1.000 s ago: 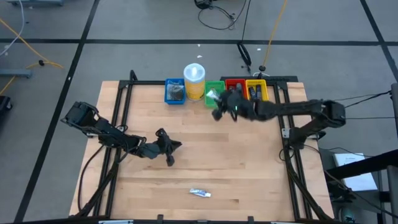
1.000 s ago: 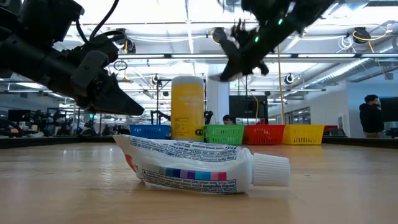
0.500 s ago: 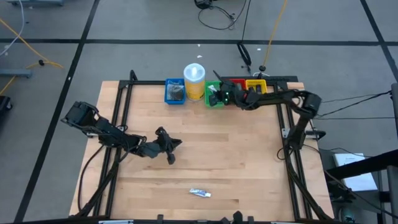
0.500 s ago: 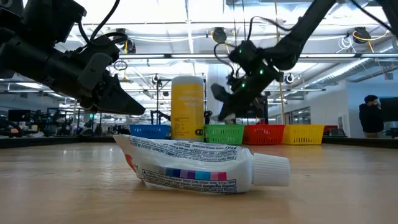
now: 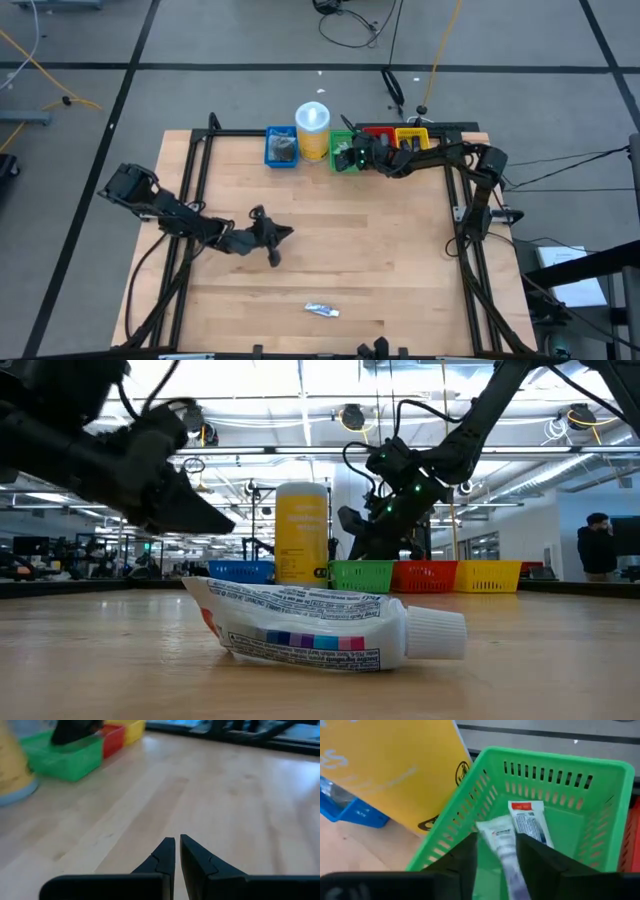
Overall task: Pick & Place Travel size toiletries
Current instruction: Put the toothpaste into the green basket
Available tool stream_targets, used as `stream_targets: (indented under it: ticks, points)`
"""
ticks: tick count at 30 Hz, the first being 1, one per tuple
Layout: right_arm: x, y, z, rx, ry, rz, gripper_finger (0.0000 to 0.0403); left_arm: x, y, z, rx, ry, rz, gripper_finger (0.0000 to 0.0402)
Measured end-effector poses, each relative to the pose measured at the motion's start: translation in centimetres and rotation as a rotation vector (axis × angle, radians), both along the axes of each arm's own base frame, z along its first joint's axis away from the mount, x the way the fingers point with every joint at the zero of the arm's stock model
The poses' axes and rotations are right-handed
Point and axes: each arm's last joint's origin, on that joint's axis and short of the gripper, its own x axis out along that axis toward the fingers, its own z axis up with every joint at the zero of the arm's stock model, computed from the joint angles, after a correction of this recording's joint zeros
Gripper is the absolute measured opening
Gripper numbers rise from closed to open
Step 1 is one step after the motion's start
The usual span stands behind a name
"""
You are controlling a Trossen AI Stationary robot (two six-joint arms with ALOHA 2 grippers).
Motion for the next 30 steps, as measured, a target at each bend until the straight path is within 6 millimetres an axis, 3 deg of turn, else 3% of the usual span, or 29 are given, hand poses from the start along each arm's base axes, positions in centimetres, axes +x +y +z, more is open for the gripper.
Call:
stream_targets:
  ticks: [4, 7, 12, 16, 21, 26, 30]
  points:
    - [0.1, 0.2, 1.2, -0.089, 0.006, 0.063, 0.0174, 0.0, -1.7, 0.8, 0.085, -0.034, -0.097, 0.0026]
    - [0.4, 2.2, 3.0, -0.182, 0.01, 0.162, 0.0189, 0.6, -3.8, 2.1, 0.168, -0.039, -0.167, 0.0026]
    - [-0.5, 10.5, 3.5, -0.313, 0.069, 0.467, 0.0192, 2.0, -7.1, 4.5, 0.228, -0.004, -0.276, 0.0026]
    - [-2.7, 18.5, 2.4, -0.412, 0.06, 0.758, 0.0182, 2.9, -8.6, 5.9, 0.196, 0.013, -0.512, 0.0026]
    - [-5.9, 26.7, 0.2, -0.485, 0.05, 0.956, 0.0168, 4.1, -10.0, 4.8, 0.189, 0.032, -0.663, 0.0034]
    - [-7.5, 31.8, -1.3, -0.534, -0.009, 0.973, 0.0157, 6.5, -11.8, 2.2, 0.213, 0.085, -0.704, 0.0106]
    - [-7.6, 33.6, -2.5, -0.549, -0.089, 0.992, 0.0153, 8.3, -13.2, 0.9, 0.13, 0.137, -0.74, 0.0188]
